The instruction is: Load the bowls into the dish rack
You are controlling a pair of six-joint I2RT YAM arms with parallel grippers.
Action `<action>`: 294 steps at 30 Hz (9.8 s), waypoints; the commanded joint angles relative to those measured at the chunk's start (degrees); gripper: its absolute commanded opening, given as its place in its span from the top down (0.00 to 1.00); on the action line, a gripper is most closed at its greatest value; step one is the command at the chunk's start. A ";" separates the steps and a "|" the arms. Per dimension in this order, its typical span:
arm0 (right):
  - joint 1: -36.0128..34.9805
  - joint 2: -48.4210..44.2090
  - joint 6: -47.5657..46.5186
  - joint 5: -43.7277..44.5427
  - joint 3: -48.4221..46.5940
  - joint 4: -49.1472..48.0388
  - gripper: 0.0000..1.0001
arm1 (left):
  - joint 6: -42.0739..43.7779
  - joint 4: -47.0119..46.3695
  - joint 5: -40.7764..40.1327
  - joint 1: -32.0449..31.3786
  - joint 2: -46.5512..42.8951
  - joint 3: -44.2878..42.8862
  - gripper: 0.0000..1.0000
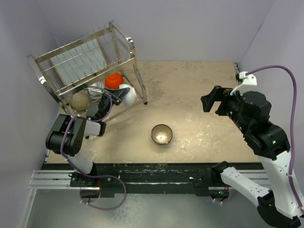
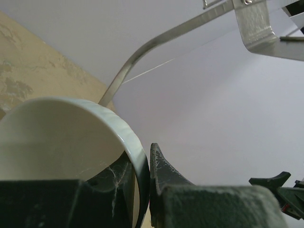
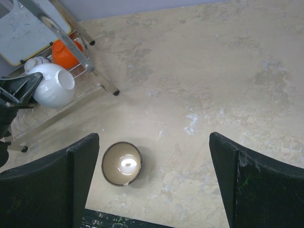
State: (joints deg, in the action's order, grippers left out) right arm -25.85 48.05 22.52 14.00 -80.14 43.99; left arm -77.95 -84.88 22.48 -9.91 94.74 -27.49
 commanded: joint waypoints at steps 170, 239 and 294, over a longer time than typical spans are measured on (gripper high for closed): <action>0.27 1.06 -2.31 -2.36 9.21 -9.77 0.01 | 22.26 45.85 -13.09 -0.66 -14.48 -10.58 0.37; 0.78 0.23 -2.31 -3.91 12.29 -10.59 0.01 | 5.33 92.07 -65.96 -5.43 -28.38 -6.75 0.28; 0.80 2.19 0.48 1.89 5.70 -6.49 0.01 | 52.91 73.69 -36.81 -54.82 -12.41 -20.80 0.35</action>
State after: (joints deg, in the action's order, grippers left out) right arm -25.32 50.94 22.39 14.24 -72.36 37.58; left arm -28.53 -11.00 -10.81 -62.22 77.21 -40.49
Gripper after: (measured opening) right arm 0.991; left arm 0.651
